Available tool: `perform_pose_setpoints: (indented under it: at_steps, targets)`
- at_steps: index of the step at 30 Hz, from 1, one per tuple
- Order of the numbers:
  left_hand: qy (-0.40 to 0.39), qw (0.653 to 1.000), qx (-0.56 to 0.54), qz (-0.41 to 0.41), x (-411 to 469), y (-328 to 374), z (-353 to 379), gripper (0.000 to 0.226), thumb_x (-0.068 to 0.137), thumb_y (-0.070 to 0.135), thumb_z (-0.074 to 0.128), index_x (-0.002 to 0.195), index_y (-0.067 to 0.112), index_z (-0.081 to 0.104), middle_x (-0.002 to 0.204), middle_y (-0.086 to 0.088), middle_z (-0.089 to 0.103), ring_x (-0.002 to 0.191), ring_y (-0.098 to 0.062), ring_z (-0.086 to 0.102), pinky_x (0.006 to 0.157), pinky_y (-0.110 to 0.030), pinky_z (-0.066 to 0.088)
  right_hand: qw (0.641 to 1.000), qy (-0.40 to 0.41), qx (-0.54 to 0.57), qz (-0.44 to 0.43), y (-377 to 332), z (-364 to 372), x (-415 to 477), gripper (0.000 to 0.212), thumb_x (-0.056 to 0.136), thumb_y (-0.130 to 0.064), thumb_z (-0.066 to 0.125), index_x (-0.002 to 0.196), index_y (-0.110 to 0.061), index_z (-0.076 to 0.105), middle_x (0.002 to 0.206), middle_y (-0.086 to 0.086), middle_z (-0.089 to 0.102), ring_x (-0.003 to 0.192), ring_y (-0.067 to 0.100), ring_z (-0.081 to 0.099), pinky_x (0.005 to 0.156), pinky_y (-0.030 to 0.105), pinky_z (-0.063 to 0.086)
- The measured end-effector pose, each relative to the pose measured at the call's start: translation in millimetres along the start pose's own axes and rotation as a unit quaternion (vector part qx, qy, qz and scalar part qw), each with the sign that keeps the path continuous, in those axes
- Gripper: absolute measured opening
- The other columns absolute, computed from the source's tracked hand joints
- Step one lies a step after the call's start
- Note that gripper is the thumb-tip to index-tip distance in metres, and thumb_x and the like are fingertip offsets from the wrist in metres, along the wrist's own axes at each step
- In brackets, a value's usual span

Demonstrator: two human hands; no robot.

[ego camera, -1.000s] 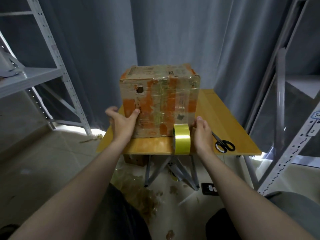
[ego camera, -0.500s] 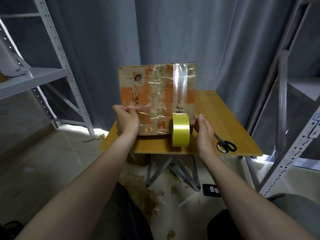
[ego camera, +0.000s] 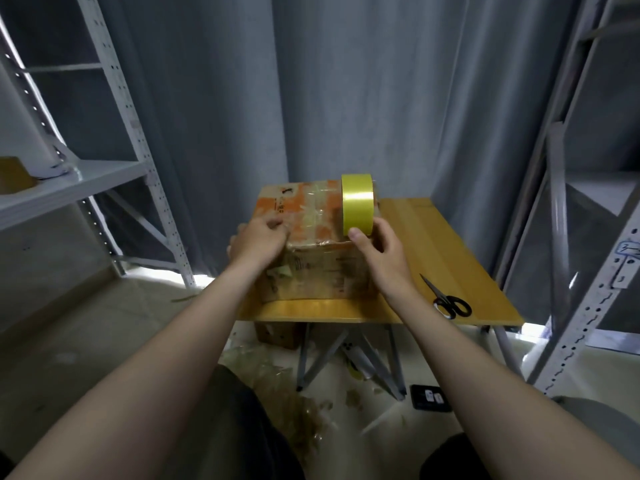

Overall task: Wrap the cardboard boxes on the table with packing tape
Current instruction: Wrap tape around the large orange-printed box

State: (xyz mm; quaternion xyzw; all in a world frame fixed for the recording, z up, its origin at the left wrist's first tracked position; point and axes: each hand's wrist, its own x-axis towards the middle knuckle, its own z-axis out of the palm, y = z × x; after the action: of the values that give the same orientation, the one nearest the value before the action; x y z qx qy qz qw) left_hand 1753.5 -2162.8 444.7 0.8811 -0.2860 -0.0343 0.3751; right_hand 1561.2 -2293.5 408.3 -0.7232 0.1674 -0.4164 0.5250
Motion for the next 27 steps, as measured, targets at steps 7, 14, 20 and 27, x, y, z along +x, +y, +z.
perform_pose_setpoints:
  at_steps: [7, 14, 20, 27]
  targets:
    - [-0.011, 0.994, 0.100, 0.030, 9, 4, 7, 0.041, 0.104, 0.051, 0.042, 0.140, 0.043, 0.061, 0.152, -0.011, 0.051, 0.143, -0.044, 0.032, 0.115, -0.056, 0.029, 0.999, 0.018, -0.013, 0.029, 10, 1, 26, 0.027, 0.099, -0.046, 0.065, 0.121, -0.029, 0.067, 0.116, -0.012, 0.072, 0.106, 0.001, 0.066, 0.087, 0.025, 0.053]
    - [-0.121, 0.950, 0.093, 0.273, -2, 47, 25, 0.032, 0.093, 0.049, 0.068, 0.120, 0.035, 0.075, 0.121, 0.010, 0.073, 0.112, -0.016, 0.065, 0.095, -0.040, 0.054, 0.998, 0.024, -0.060, 0.014, 17, -1, 31, 0.032, 0.099, -0.048, 0.065, 0.121, -0.025, 0.069, 0.121, -0.003, 0.070, 0.117, 0.014, 0.064, 0.095, 0.039, 0.055]
    - [-0.100, 0.933, 0.141, 0.317, 8, 39, 33, 0.021, 0.097, 0.038, 0.069, 0.109, 0.023, 0.077, 0.104, -0.003, 0.076, 0.098, -0.025, 0.067, 0.072, -0.033, 0.042, 0.990, 0.047, -0.124, -0.055, -5, 1, 44, 0.018, 0.100, -0.037, 0.066, 0.094, -0.020, 0.071, 0.095, -0.007, 0.067, 0.088, 0.003, 0.061, 0.076, 0.028, 0.047]
    - [-0.108, 0.933, 0.137, 0.314, 6, 41, 32, 0.033, 0.101, 0.038, 0.064, 0.133, 0.032, 0.071, 0.129, -0.001, 0.072, 0.117, -0.026, 0.063, 0.095, -0.038, 0.051, 0.990, 0.136, -0.012, -0.044, -22, 0, 22, 0.038, 0.105, -0.041, 0.056, 0.071, -0.024, 0.052, 0.063, -0.015, 0.049, 0.059, 0.000, 0.045, 0.053, 0.016, 0.035]
